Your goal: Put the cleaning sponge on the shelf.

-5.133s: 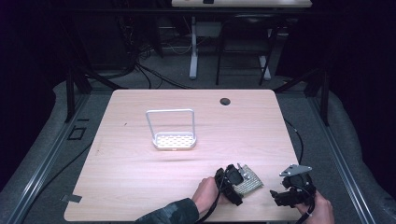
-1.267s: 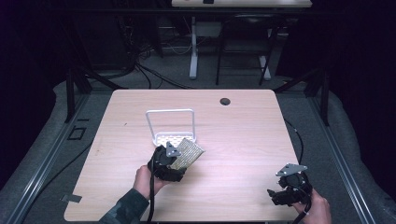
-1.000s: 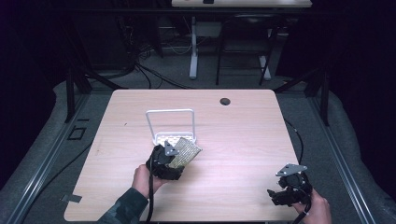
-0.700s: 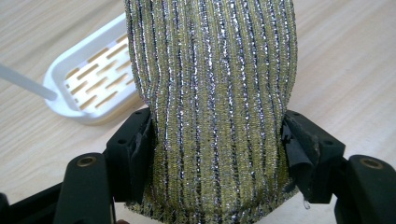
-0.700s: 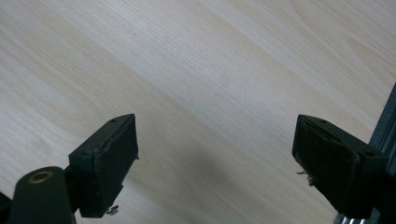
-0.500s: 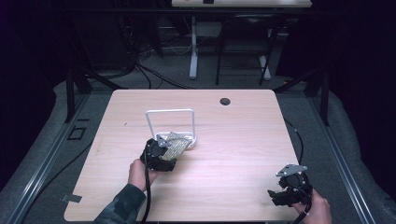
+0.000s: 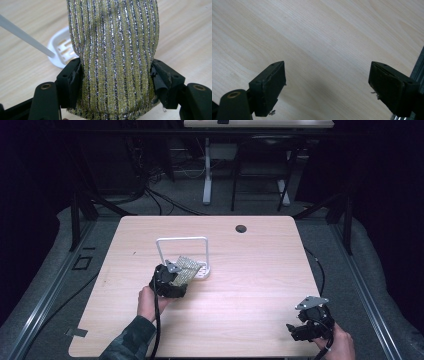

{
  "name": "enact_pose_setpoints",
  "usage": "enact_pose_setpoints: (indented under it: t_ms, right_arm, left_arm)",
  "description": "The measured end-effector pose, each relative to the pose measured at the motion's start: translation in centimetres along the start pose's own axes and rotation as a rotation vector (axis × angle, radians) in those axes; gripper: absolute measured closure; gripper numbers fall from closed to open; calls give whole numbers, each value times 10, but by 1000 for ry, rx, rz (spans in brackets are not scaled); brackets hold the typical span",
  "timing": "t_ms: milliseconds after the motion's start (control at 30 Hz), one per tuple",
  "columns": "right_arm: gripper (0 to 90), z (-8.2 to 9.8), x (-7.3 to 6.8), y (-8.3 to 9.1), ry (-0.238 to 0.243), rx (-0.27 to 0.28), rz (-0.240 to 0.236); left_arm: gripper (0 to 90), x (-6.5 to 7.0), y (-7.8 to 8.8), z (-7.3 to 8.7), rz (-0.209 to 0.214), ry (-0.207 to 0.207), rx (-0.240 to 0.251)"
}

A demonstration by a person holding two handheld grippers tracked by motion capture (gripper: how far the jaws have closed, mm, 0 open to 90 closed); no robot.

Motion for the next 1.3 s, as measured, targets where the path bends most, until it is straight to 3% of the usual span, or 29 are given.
enact_pose_setpoints:
  t_ms: [267,667,867,1000,1300]
  right_arm:
    - [136,0,1,0,-2,-2,-1]
    - [136,-3,0,-2,1,-3,-3]
    - [136,-4,-1,-2,8,-1,-2]
    - [136,-5,-2,-2,16,2,-3]
    - [137,-8,-4,0,28,20,-1]
  left_arm:
    - [323,-7,-5,-7,0,31,11]
    - [318,-11,-28,-17,-3,57,-1]
    - [318,-10,-37,-23,8,61,1]
    - [318,-12,-42,-28,-3,39,-3]
    - [304,-12,-49,-28,-8,41,-19]
Point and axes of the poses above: each handheld gripper's, and its own axes: y roughly backward along the jaws, z roughly out of its underside, x roughly to its right, the point moved 10 cm from there along -y, roughly forward along the jaws, and after that the axes turned 3 degrees about -z, right-handed, at the moved point
